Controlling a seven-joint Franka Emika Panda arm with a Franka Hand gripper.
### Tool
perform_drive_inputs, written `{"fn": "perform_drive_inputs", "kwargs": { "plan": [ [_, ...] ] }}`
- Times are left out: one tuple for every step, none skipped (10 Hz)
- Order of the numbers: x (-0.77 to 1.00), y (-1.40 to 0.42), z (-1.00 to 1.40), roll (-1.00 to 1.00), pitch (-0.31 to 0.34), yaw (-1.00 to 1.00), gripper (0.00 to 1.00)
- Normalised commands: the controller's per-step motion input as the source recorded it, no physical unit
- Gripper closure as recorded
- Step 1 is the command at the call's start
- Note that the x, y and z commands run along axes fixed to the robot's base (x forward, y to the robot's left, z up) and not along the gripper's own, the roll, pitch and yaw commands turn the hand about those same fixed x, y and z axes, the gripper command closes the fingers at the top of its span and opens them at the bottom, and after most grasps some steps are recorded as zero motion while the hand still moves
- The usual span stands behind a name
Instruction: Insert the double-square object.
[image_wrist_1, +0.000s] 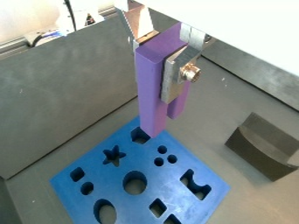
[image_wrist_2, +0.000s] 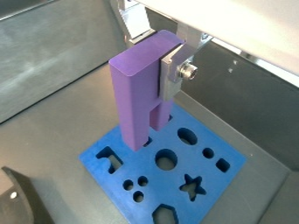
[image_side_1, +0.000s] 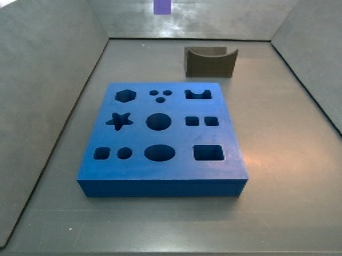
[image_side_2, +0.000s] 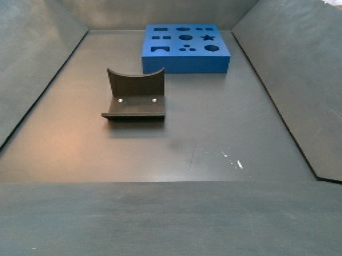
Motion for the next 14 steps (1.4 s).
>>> {"fn": "perform_drive_inputs", "kwargs": {
  "plan": [
    [0.17,-0.13,-0.79,0.0,-0.033,-0.7,1.0],
    [0.12,-0.15,-0.67,-0.03,-0.054,-0.71,1.0],
    [0.02,-0.17,-0.51,-0.08,-0.063,-0.73,1.0],
    [0.07,-0.19,-0.46,-0.1,-0.067,-0.68,1.0],
    [0.14,-0.2,-0.47,-0.1,-0.066,-0.63,1.0],
    [0.18,-0.21,-0.48,-0.1,-0.064,-0.6,1.0],
    [0.16,-0.21,-0.47,-0.1,-0.071,-0.61,1.0],
    [0.0,-0.17,-0.43,-0.09,-0.079,-0.79,1.0],
    [0.0,-0.07,-0.31,-0.1,-0.05,-0.93,1.0],
    [0.0,-0.04,-0.3,-0.1,-0.043,-0.95,1.0],
    [0.0,-0.03,-0.33,-0.1,-0.034,-0.96,1.0],
    [0.0,0.0,-0.33,-0.09,-0.007,-0.97,1.0],
    [0.23,0.0,-0.16,-0.09,0.0,-0.93,1.0],
    [0.51,0.0,-0.54,0.1,-0.029,-0.69,1.0]
  ]
}}
